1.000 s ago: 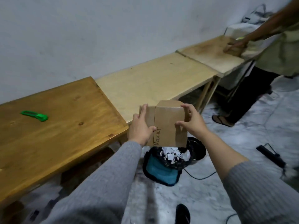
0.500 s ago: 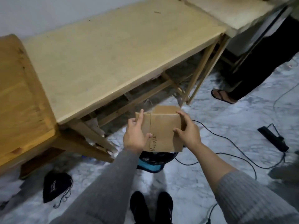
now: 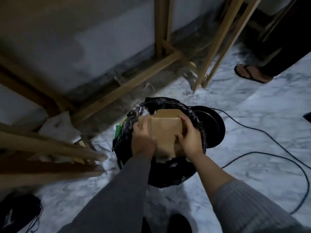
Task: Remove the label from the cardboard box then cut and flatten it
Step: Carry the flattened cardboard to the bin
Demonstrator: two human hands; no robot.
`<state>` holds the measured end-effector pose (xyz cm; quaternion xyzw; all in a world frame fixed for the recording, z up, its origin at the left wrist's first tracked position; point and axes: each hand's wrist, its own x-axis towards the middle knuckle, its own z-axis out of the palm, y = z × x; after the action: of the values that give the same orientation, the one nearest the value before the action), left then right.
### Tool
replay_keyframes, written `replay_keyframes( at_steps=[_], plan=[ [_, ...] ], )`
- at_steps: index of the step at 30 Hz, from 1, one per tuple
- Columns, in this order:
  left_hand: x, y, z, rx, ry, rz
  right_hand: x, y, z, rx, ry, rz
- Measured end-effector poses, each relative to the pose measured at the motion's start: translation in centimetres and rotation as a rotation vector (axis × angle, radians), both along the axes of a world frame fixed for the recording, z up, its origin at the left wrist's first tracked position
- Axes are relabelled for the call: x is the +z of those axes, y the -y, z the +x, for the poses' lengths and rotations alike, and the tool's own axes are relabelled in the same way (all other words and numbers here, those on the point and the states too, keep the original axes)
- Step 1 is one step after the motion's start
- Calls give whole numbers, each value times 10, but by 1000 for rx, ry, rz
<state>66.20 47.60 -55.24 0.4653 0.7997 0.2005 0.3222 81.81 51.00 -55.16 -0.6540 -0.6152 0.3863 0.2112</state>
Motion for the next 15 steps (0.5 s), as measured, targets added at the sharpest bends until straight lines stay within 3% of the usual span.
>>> replay_keyframes(
  at_steps=[6,15],
  plan=[
    [-36,-10,-8,-42,-150,-58,-32,-9,-10,37,79,-42],
    [-26,-13,-16,-88,-122,-213,-18,-21,-13,67,161,-182]
  ],
)
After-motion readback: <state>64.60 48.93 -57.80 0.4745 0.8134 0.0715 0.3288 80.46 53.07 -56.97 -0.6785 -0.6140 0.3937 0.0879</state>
